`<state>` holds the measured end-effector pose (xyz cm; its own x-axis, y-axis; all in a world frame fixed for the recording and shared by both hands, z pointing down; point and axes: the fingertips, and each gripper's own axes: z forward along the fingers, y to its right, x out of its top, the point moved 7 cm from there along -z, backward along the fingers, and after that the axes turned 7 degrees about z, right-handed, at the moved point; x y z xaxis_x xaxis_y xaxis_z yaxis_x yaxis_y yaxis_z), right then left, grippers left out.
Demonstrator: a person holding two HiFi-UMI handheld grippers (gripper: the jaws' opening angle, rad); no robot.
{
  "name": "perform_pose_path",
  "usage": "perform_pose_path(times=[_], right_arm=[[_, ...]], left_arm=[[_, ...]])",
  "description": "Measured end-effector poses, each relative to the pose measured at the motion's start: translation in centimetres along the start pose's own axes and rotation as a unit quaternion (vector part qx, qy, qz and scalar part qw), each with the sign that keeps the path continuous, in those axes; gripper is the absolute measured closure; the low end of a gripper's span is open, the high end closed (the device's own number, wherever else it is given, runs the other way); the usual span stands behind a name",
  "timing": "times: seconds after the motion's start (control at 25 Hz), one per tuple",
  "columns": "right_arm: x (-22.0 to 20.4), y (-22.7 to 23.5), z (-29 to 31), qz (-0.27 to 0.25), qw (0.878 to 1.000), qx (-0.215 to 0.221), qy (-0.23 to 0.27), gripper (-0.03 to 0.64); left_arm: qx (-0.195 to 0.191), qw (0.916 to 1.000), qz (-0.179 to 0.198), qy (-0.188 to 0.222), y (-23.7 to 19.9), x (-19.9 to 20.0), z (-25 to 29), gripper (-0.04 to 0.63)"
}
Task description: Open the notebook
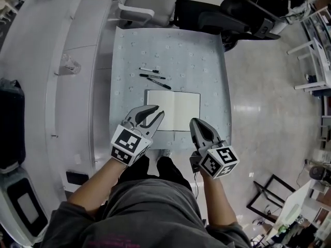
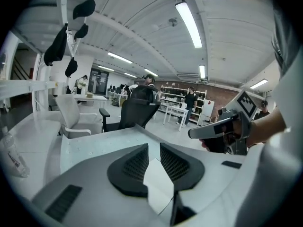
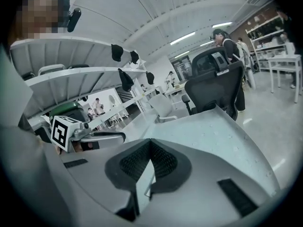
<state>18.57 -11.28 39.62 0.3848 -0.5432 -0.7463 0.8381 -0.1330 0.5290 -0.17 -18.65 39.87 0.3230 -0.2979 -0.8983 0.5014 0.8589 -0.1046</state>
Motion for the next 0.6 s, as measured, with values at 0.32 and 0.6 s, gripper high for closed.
perform_pose_path(times=[0.32, 0.6], right_arm=[[2.3, -3.5, 1.6, -0.031, 0.999, 0.027, 0.011, 0.614], [3.6, -6.2, 2.5, -0.053, 0.997, 0.052, 0.019, 0.614]], left_arm=[[0.034, 0.9987, 0.006, 0.038, -1.7, 2.3, -3.8, 0.522], [0.062, 0.9962, 0.009, 0.061, -2.8, 3.4, -6.6, 0.529]])
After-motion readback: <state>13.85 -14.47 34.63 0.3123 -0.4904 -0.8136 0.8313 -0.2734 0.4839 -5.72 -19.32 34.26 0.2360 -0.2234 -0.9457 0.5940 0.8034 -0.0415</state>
